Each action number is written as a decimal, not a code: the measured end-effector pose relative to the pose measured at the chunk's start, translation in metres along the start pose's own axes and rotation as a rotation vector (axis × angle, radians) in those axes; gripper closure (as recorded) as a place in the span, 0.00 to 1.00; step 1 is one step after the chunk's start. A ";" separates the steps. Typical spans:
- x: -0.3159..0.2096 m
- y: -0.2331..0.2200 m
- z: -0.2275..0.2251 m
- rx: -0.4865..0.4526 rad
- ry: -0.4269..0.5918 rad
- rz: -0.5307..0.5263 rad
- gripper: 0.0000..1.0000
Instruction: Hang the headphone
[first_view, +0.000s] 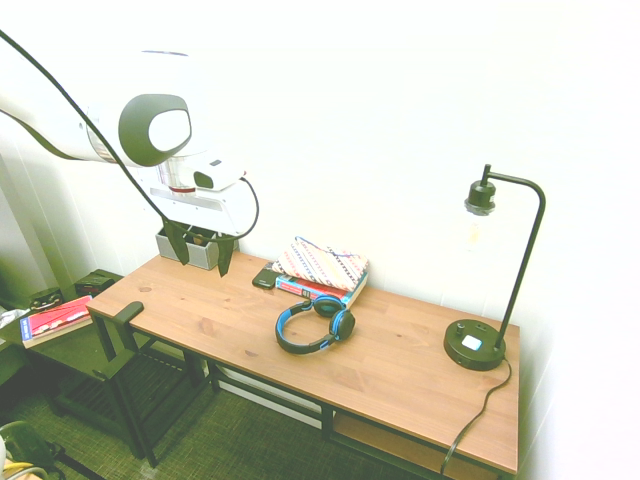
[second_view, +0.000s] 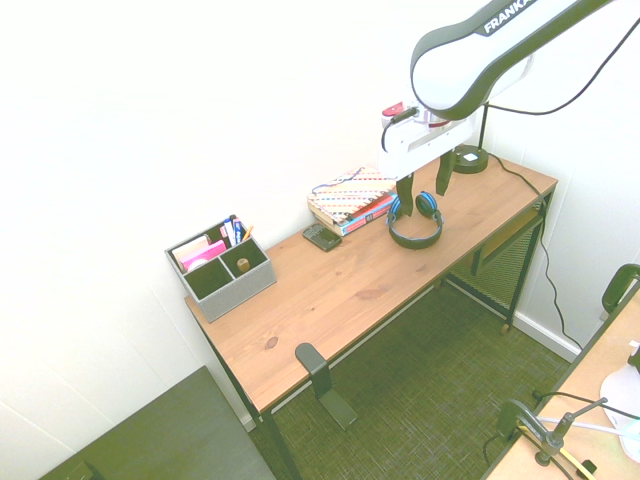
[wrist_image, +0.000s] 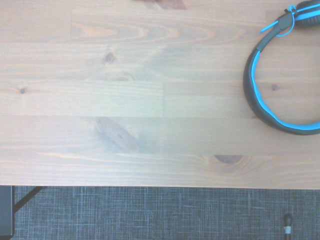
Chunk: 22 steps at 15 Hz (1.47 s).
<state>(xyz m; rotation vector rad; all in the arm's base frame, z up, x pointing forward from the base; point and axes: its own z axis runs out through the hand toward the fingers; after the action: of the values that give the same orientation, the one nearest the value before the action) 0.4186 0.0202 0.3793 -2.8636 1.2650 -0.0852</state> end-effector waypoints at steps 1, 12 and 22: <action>0.000 0.000 0.000 0.000 0.000 0.000 0.00; 0.063 -0.015 0.100 0.073 0.099 -0.362 0.00; 0.109 -0.031 0.200 0.050 0.130 -0.283 1.00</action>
<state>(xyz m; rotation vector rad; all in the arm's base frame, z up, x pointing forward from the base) 0.5255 -0.0427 0.1860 -3.0148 0.8485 -0.3045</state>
